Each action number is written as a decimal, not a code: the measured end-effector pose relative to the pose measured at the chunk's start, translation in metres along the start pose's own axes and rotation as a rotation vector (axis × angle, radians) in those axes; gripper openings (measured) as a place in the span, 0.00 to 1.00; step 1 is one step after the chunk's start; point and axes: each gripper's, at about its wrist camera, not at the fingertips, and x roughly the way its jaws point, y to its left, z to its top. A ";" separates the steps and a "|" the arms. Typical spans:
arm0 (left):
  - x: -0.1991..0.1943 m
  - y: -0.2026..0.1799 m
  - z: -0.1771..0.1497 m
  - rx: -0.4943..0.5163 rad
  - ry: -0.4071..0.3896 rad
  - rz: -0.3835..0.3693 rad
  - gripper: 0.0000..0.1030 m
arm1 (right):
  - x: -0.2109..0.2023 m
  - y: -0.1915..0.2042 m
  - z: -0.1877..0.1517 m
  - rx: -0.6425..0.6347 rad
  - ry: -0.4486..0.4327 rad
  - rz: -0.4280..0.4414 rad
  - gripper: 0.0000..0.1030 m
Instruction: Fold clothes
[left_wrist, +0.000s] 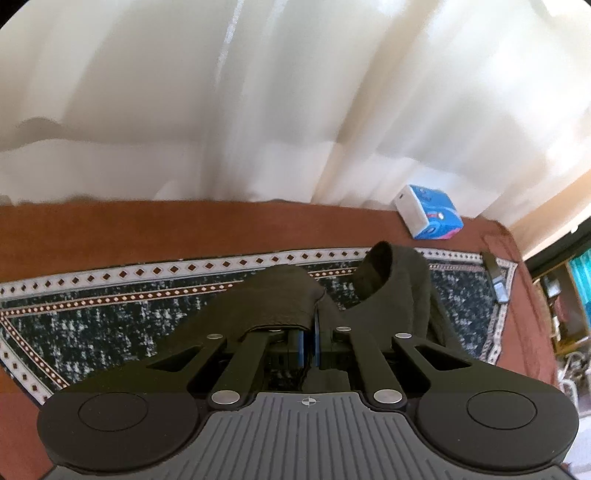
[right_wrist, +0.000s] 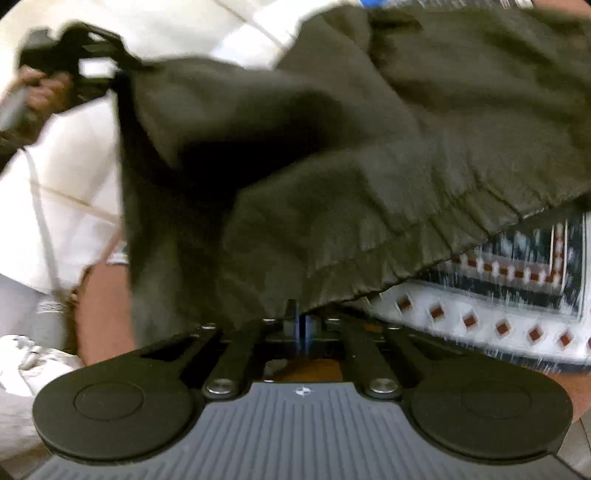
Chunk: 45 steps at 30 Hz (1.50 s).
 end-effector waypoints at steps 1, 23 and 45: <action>-0.001 -0.001 0.002 -0.013 -0.001 -0.006 0.01 | -0.011 0.004 0.008 -0.010 -0.024 0.027 0.03; -0.018 -0.080 0.057 -0.028 -0.099 -0.205 0.02 | -0.214 0.022 0.108 -0.294 -0.414 0.233 0.02; 0.035 0.137 -0.105 0.034 0.193 -0.009 0.42 | -0.011 0.031 -0.013 -0.239 0.322 0.180 0.46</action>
